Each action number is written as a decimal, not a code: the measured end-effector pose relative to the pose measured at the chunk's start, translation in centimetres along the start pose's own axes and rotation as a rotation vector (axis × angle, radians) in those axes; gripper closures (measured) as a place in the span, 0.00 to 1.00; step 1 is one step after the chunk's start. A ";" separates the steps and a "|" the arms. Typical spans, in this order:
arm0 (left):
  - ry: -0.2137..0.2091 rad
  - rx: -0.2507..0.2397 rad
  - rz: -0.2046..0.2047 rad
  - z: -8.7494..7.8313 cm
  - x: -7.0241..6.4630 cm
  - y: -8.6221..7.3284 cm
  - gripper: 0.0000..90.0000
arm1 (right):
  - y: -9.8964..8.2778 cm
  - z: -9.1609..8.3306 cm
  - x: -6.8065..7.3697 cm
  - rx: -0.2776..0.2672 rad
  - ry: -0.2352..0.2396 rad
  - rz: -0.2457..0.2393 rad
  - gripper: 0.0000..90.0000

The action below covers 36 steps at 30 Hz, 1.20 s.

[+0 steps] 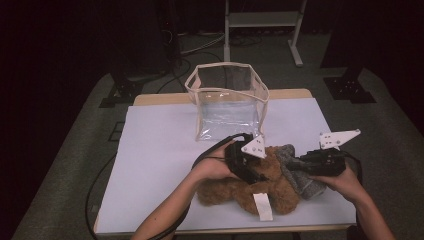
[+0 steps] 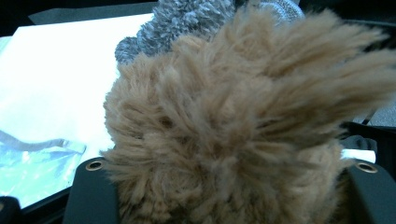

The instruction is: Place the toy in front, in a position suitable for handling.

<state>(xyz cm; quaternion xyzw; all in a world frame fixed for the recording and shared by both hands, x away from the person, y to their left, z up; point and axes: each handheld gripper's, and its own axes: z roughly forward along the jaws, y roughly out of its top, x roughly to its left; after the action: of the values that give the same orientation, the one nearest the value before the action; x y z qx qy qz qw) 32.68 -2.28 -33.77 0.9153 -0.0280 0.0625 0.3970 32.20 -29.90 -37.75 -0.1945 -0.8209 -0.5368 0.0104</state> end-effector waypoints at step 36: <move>0.080 -0.177 -0.086 -8.7 -1.2 -5.4 0.18 | 9.1 6.7 3.3 0.109 0.111 -0.170 0.89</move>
<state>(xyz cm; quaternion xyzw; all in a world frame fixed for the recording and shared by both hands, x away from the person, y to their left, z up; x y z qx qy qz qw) 31.20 7.73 -31.97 0.8737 0.0217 0.0794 0.4795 33.45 -19.83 -31.86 -0.0931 -0.8607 -0.5002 0.0207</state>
